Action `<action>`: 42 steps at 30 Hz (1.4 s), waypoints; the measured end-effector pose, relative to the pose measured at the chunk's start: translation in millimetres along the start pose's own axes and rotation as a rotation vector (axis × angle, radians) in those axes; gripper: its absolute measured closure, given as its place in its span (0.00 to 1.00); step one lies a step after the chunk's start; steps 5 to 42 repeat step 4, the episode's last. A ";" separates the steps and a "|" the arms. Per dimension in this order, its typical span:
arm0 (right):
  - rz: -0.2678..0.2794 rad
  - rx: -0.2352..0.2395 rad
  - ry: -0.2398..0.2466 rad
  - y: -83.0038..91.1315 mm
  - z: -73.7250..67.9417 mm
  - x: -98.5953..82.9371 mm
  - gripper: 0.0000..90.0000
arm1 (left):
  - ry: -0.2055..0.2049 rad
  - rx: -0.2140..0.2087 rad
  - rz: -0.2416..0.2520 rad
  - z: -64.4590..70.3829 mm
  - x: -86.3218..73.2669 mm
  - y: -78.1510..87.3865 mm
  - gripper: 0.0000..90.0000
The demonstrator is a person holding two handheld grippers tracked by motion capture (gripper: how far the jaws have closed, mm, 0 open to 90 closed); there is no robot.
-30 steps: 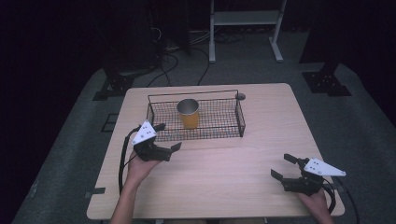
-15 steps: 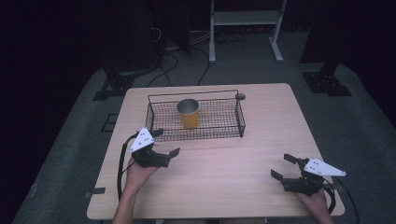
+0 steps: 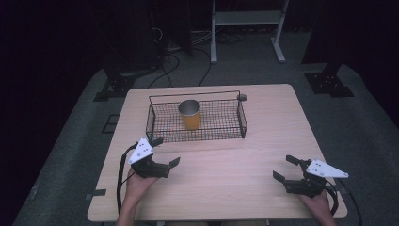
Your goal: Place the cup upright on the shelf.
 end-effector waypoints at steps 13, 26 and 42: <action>0.002 0.002 0.003 0.0 -0.1 0.2 0.15 | 0.002 0.001 0.006 3.8 -2.8 2.5 0.04; 0.002 0.002 0.003 0.0 -0.1 0.2 0.15 | 0.002 0.001 0.006 3.8 -2.8 2.5 0.04; 0.002 0.002 0.003 0.0 -0.1 0.2 0.15 | 0.002 0.001 0.006 3.8 -2.8 2.5 0.04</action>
Point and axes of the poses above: each handheld gripper's, and its own axes: y roughly backward along the jaws, x roughly out of its top, z roughly to its right, the point moved 9 cm from there along -y, roughly forward along the jaws, and after that the axes turned 9 degrees about -x, right-handed, at the moved point
